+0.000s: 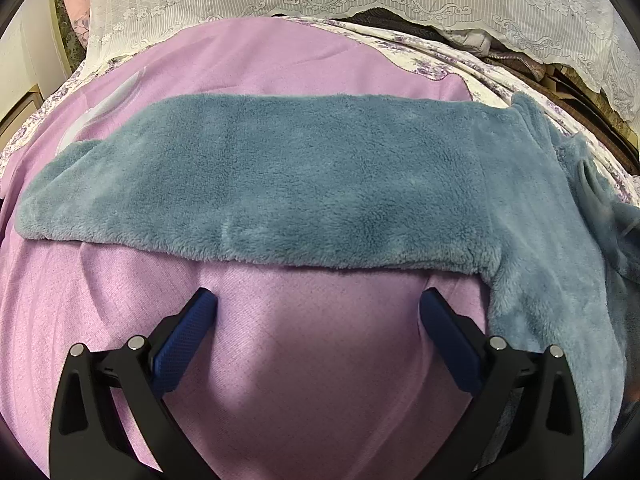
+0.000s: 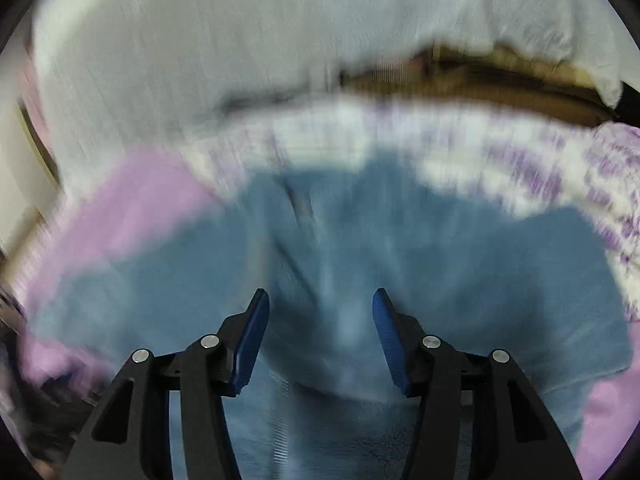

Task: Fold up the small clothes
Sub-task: 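Open the right gripper to release the sleeve, then grasp the other sleeve cuff with the left gripper, then fold the held sleeve across the jacket body with the left gripper, then open the left gripper and move the right gripper to the jacket side, then grasp the jacket side with the right gripper and fold it toward the zipper, then open the right gripper and move both grippers to the jacket hem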

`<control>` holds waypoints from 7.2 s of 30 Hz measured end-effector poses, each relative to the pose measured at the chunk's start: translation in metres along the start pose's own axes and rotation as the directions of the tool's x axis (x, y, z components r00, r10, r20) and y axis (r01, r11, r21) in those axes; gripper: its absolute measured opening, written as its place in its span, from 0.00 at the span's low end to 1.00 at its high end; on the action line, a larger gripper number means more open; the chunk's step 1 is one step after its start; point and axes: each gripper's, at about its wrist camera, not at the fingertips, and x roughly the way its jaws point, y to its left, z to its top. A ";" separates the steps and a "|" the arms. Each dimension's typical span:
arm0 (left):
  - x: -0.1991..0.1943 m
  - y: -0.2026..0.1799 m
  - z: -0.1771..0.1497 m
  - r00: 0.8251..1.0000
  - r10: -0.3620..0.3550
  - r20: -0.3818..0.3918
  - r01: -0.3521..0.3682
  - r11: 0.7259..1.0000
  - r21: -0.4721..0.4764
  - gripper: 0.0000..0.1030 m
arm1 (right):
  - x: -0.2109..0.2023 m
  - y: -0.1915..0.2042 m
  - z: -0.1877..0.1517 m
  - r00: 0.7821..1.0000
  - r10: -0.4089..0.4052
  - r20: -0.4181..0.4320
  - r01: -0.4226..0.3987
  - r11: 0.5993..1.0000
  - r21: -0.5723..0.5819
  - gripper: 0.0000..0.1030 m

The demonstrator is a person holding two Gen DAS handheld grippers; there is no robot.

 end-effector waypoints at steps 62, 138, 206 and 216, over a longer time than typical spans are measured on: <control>-0.088 0.086 0.077 0.960 -0.169 0.224 0.224 0.943 -0.246 0.11 | -0.148 -0.145 -0.112 0.976 0.027 0.216 -0.067 0.981 0.181 0.59; -0.003 -0.072 0.036 0.984 0.027 0.174 -0.062 0.978 0.201 0.95 | -0.027 -0.124 -0.009 0.969 0.241 0.063 -0.246 0.891 0.381 0.57; -0.017 -0.194 0.044 0.988 -0.052 0.145 -0.010 0.916 0.402 0.96 | -0.047 -0.211 0.013 0.984 0.087 0.157 -0.137 0.929 0.344 0.13; -0.015 -0.178 0.034 0.986 -0.102 0.131 0.053 0.941 0.333 0.96 | -0.056 -0.199 -0.008 0.985 0.087 0.149 -0.126 0.954 0.271 0.13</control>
